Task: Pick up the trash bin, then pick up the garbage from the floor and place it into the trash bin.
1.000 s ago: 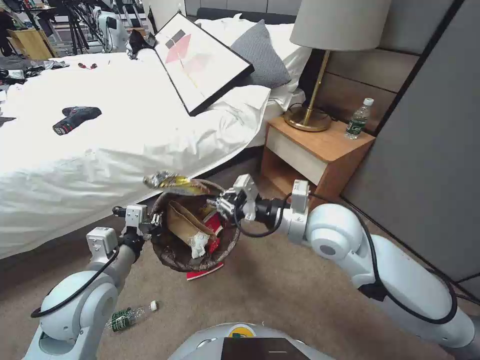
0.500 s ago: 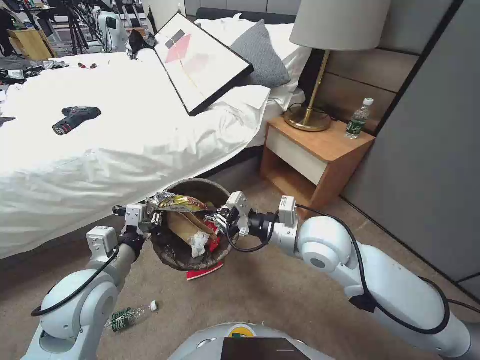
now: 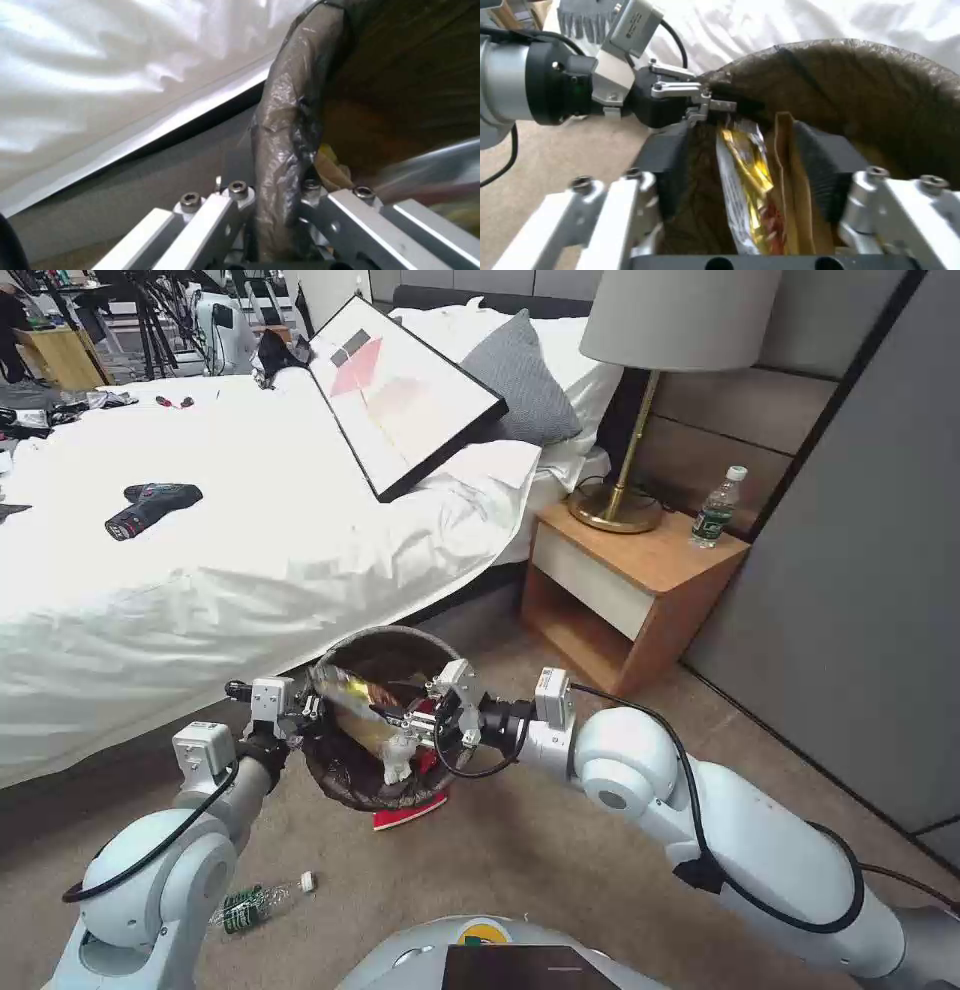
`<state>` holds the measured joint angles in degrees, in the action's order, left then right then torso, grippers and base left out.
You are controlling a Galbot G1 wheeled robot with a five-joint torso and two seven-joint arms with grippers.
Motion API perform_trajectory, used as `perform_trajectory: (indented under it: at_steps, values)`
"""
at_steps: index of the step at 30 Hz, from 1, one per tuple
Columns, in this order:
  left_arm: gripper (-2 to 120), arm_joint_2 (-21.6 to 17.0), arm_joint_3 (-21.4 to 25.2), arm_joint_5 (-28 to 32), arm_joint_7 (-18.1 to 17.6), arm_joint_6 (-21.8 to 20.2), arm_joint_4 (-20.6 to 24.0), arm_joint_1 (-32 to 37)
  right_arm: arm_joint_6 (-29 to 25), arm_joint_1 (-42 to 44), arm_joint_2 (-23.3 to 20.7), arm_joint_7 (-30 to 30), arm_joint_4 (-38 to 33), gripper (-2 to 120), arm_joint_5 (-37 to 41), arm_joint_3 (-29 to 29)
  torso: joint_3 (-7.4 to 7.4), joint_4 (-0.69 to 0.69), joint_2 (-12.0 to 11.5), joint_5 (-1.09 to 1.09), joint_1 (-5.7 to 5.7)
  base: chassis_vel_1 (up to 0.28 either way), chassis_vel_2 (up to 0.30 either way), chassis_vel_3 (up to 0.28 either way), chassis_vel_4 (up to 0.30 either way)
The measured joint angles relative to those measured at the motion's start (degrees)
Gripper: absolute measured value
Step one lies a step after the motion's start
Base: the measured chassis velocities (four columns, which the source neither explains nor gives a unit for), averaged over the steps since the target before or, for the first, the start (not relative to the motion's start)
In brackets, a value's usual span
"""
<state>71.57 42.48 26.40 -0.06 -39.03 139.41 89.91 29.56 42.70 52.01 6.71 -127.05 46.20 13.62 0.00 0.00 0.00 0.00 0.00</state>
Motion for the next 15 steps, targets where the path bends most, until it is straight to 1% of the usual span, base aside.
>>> perform_trajectory:
  at_steps: [1,3,4,5,6,9,10,13,15]
  values:
    - [2,0.00,0.00,0.00,0.01,0.00,0.04,0.02,-0.01,-0.01,0.15,-0.02,0.05,57,-0.11,0.02,0.00,0.00,0.00,0.00,0.00,0.000,0.000,0.000,0.000]
    - [2,0.02,0.00,0.00,0.01,0.00,0.17,0.08,-0.09,-0.05,0.41,-0.20,0.16,68,-0.37,0.08,0.00,0.00,0.00,0.00,0.00,0.000,0.000,0.000,0.000]
    - [2,0.03,-0.01,0.00,0.01,0.00,0.21,0.09,-0.13,-0.07,0.42,-0.22,0.16,71,-0.41,0.09,0.00,0.00,0.00,0.00,0.00,0.000,0.000,0.000,0.000]
    - [2,0.03,-0.01,0.00,0.01,0.00,0.21,0.09,-0.13,-0.07,0.42,-0.22,0.16,71,-0.41,0.09,0.00,0.00,0.00,0.00,0.00,0.000,0.000,0.000,0.000]
    - [2,0.05,-0.01,0.00,0.01,0.00,0.25,0.12,-0.16,-0.07,0.40,-0.24,0.15,75,-0.43,0.09,0.00,0.00,0.00,0.00,0.00,0.000,0.000,0.000,0.000]
    - [2,0.18,-0.02,-0.01,0.02,0.00,0.40,0.25,-0.21,-0.06,0.24,-0.39,-0.44,91,-0.44,-0.01,0.00,0.00,0.00,0.00,0.00,0.000,0.000,0.000,0.000]
    - [2,0.18,-0.02,-0.01,0.02,0.00,0.40,0.25,-0.21,-0.06,0.24,-0.39,-0.44,91,-0.44,-0.01,0.00,0.00,0.00,0.00,0.00,0.000,0.000,0.000,0.000]
    - [2,0.27,-0.07,-0.05,0.03,0.00,0.58,0.38,-0.25,-0.04,0.19,-0.72,-1.01,98,-0.41,-0.29,0.00,0.00,0.00,0.00,0.00,0.000,0.000,0.000,0.000]
    - [2,0.29,-0.08,-0.05,0.03,0.00,0.63,0.42,-0.26,-0.03,0.19,-0.85,-1.16,99,-0.34,-0.36,0.00,0.00,0.00,0.00,0.00,0.000,0.000,0.000,0.000]
